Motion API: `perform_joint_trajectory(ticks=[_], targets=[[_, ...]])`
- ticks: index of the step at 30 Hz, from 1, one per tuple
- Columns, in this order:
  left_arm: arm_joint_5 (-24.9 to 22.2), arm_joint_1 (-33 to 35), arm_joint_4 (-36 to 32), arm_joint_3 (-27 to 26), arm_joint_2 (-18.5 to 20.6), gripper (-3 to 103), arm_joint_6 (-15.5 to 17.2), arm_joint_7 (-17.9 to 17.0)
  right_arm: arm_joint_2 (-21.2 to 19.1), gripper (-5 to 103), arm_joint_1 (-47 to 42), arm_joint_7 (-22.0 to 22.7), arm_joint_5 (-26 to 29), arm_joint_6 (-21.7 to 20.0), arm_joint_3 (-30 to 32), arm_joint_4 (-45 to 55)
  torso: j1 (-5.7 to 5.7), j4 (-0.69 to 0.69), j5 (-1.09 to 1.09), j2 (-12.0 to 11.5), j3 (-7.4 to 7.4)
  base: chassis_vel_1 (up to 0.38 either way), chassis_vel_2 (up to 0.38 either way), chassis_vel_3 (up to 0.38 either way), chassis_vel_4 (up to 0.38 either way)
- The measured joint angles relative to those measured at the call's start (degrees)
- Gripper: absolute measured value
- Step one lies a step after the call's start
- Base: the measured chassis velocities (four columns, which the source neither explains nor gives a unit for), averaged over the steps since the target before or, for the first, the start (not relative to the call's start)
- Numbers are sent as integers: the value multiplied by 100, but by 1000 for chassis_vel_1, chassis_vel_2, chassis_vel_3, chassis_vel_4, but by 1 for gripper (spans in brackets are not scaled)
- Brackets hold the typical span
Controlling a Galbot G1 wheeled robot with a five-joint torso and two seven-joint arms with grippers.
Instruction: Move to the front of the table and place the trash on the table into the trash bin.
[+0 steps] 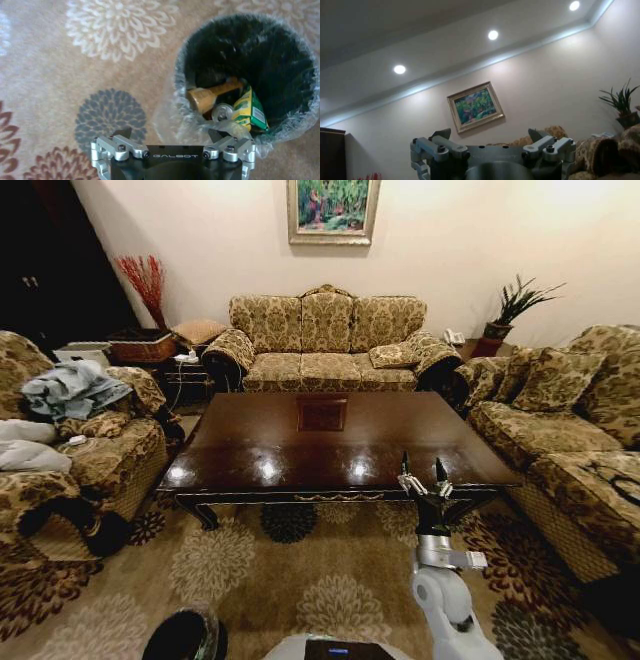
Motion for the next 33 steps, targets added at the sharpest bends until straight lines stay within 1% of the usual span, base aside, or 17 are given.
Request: perform_joint_trajectory(ticks=[2, 3, 7, 9, 12, 14, 15, 17, 18, 19, 21, 22, 23, 24, 26, 28, 33], targets=[[17, 243, -372, -147, -163, 100, 101, 122, 0, 100, -6, -1, -10, -134, -12, 9, 0, 1, 0, 0, 0, 0, 0, 0, 0], [62, 429, -626, -260, -281, 100, 115, 244, 2, 100, -12, 13, -70, -321, -53, 15, 0, 3, 0, 0, 0, 0, 0, 0, 0], [70, 638, -1014, -417, -389, 100, 107, 325, -11, 100, -27, 92, -160, -493, -198, 16, -1, 2, -3, 0, 0, 0, 0, 0, 0], [457, 864, -1508, -778, -481, 100, -46, 430, -38, 100, -57, 159, -291, -710, -347, 92, 0, 1, -1, 0, 0, 0, 0, 0, 0], [621, 951, -1693, -946, -483, 100, -193, 491, -39, 100, -68, 178, -351, -782, -389, 132, 0, 2, -3, 0, 0, 0, 0, 0, 0], [650, 1080, -2209, -1344, -396, 100, -571, 607, -45, 100, -137, 217, -451, -956, -469, 307, 0, 3, 0, 0, 0, 0, 0, 0, 0], [650, 1080, -2209, -1344, -396, 100, -571, 607, -45, 100, -137, 217, -451, -956, -469, 307, 0, 3, 0, 0, 0, 0, 0, 0, 0], [353, 1103, -2650, -1528, -303, 100, -973, 689, -64, 100, -218, 256, -497, -1091, -495, 464, 0, 3, -1, 0, 0, 0, 0, 0, 0], [114, 1086, -3116, -1600, -214, 100, -1428, 732, -75, 100, -305, 318, -546, -1255, -519, 640, 0, -2, 0, 0, 0, 0, 0, 0, 0], [114, 1086, -3116, -1600, -214, 100, -1428, 732, -75, 100, -305, 318, -546, -1255, -519, 640, 0, -2, 0, 0, 0, 0, 0, 0, 0], [22, 1035, -3755, -1581, -156, 100, -1663, 744, -85, 100, -397, 354, -567, -1419, -547, 855, 0, -2, 0, 0, 0, 0, 0, 0, 0], [-15, 976, -4348, -1472, -113, 100, -1614, 780, -128, 100, -549, 368, -571, -1501, -550, 975, 0, 4, -3, 0, 1, 0, 0, 0, 0], [-53, 927, -4669, -1394, -66, 100, -1573, 816, -179, 100, -663, 386, -571, -1568, -545, 1045, 0, 2, -1, 0, 1, 0, 0, 0, 0], [-53, 927, -4669, -1394, -66, 100, -1573, 816, -179, 100, -663, 386, -571, -1568, -545, 1045, 0, 2, -1, 0, 1, 0, 0, 0, 0], [-172, 809, -5288, -1224, 71, 100, -1497, 919, -269, 100, -915, 418, -551, -1759, -489, 1275, 1, 1, -1, 0, 1, 0, 0, 0, 0], [-487, 563, -6274, -965, 414, 100, -1337, 1154, -310, 100, -1108, 484, -498, -2243, -371, 1747, 0, -4, 1, 0, 1, 0, 0, 0, 0], [-753, 377, -6891, -670, 773, 100, -1248, 1437, -423, 100, -906, 522, -502, -2555, -234, 2049, 0, 3, -1, 0, 1, 0, 0, 0, 0]])
